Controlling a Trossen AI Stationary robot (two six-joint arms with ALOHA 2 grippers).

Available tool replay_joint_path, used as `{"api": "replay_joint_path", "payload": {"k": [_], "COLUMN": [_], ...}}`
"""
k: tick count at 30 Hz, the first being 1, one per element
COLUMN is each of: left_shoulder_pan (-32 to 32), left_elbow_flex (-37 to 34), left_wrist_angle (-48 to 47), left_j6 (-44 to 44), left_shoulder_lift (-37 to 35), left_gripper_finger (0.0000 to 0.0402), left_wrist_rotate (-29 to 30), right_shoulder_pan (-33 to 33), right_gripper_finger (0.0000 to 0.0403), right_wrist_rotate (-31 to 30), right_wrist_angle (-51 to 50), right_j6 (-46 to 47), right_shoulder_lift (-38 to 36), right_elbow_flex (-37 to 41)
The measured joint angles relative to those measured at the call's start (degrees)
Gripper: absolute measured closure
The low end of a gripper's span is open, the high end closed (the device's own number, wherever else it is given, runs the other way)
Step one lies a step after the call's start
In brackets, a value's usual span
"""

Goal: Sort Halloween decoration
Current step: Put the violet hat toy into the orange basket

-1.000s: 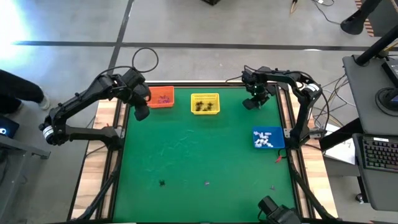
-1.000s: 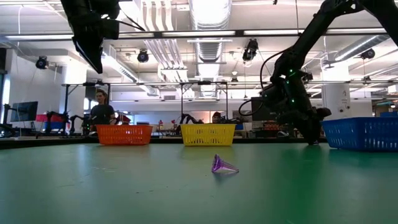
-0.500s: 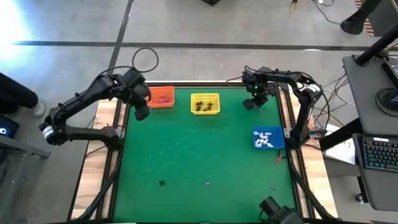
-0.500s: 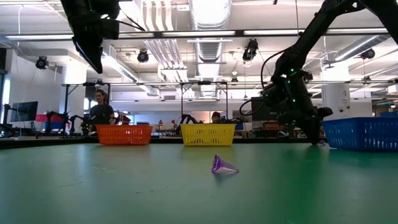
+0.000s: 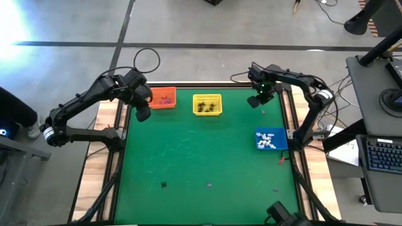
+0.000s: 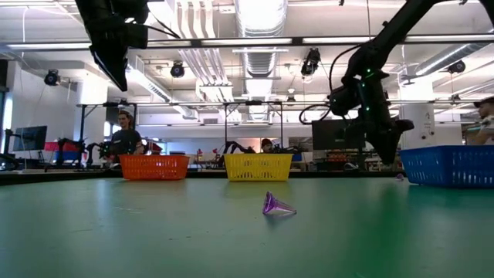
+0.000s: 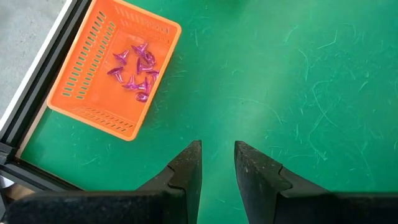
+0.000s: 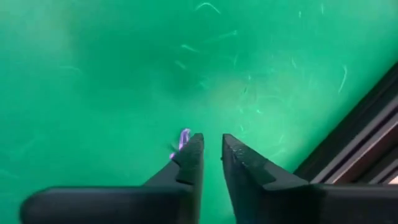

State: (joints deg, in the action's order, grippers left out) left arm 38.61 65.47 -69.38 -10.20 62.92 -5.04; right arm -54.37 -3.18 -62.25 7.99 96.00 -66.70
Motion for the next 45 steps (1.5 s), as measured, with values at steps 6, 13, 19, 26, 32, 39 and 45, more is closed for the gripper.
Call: {"api": "replay_joint_path", "payload": {"k": [6,13,19,26,32,39,45], "left_shoulder_pan": [0.0,0.01,0.0,0.0,0.0,0.0,0.01], "left_elbow_flex": [0.0,0.0,0.0,0.0,0.0,0.0,0.0], "left_wrist_angle": [-0.02,0.0,0.24,0.2,0.17,0.17,0.28], "left_j6": [0.07,0.2,0.2,0.18,-1.47,-1.9,-1.36], "left_shoulder_lift": [0.0,0.0,0.0,0.0,0.0,0.0,0.0], "left_gripper_finger": [0.0325,0.0325,0.0325,0.0325,0.0325,0.0325,0.0325], "left_wrist_rotate": [-0.02,-0.01,0.0,-0.02,0.0,-0.01,-0.01], "right_shoulder_pan": [0.11,2.04,4.09,4.47,4.48,4.48,4.08], "right_gripper_finger": [0.0294,0.0262,0.0257,0.0255,0.0255,0.0255,0.0255], "right_wrist_rotate": [1.79,2.2,1.89,1.46,1.23,1.22,1.11], "right_wrist_angle": [-3.02,-3.42,-4.97,-6.49,-0.95,3.61,5.28], "right_j6": [7.0,25.16,30.93,34.94,32.76,30.91,27.81], "right_shoulder_lift": [-0.6,-0.62,-0.62,-0.65,-0.65,-0.65,-0.67], "right_elbow_flex": [-0.01,0.5,0.5,2.64,7.68,9.74,9.59]}}
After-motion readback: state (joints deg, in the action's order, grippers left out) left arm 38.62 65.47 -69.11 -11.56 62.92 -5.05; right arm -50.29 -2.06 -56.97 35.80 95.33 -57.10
